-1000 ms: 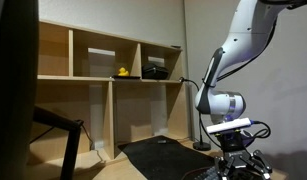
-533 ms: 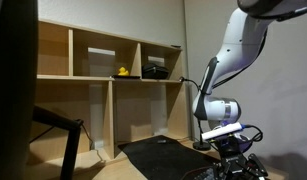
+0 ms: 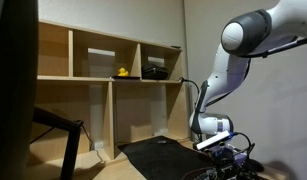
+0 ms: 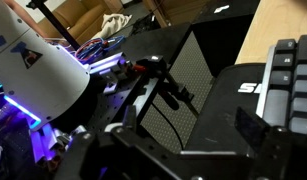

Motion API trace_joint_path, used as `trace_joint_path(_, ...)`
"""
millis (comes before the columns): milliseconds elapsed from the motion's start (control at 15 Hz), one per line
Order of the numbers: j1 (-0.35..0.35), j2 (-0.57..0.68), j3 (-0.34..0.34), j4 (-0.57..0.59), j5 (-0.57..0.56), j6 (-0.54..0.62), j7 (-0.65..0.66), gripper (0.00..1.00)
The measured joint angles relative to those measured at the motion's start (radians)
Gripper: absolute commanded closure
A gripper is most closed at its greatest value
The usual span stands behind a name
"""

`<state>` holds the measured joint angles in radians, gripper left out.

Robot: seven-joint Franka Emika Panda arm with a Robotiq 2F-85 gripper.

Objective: Press a button on the keyboard.

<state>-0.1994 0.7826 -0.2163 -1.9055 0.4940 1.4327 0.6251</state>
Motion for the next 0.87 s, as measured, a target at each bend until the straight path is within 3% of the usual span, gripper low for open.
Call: trace_joint_path(867,0.042,0.014,-0.003,0.077,-0.038,0.001,-0.047,0.0)
